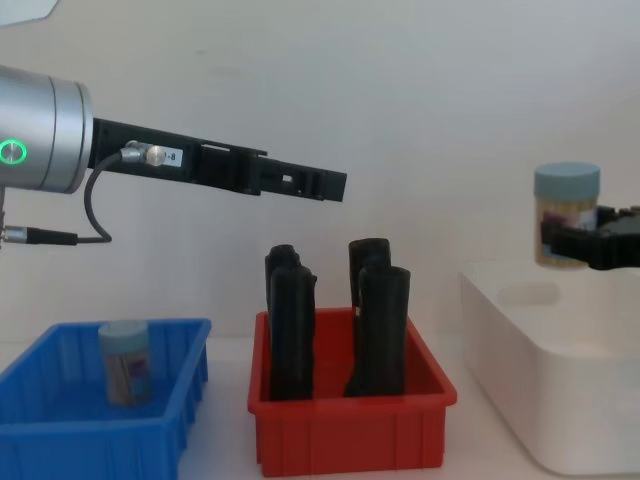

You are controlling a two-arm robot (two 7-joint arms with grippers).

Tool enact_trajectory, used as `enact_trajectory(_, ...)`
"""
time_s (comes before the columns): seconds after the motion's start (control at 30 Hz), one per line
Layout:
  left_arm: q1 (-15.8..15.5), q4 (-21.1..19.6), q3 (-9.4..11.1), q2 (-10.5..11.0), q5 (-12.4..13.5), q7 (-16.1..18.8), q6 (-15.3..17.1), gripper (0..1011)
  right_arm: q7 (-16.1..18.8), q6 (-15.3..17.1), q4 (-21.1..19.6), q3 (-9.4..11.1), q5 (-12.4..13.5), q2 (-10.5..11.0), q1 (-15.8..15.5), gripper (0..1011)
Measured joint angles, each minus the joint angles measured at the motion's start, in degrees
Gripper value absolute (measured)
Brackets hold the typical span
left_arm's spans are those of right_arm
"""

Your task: Pick the cotton swabs from the blue box and place them into the white box.

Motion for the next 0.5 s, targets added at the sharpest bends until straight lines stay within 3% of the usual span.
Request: enact_trajectory(0.5,0.0,0.0,0.0,0.0,0.0,0.0,0.0,1004,-0.3,3.5,8.7,0.5,0.2,-1.2,4.6,611)
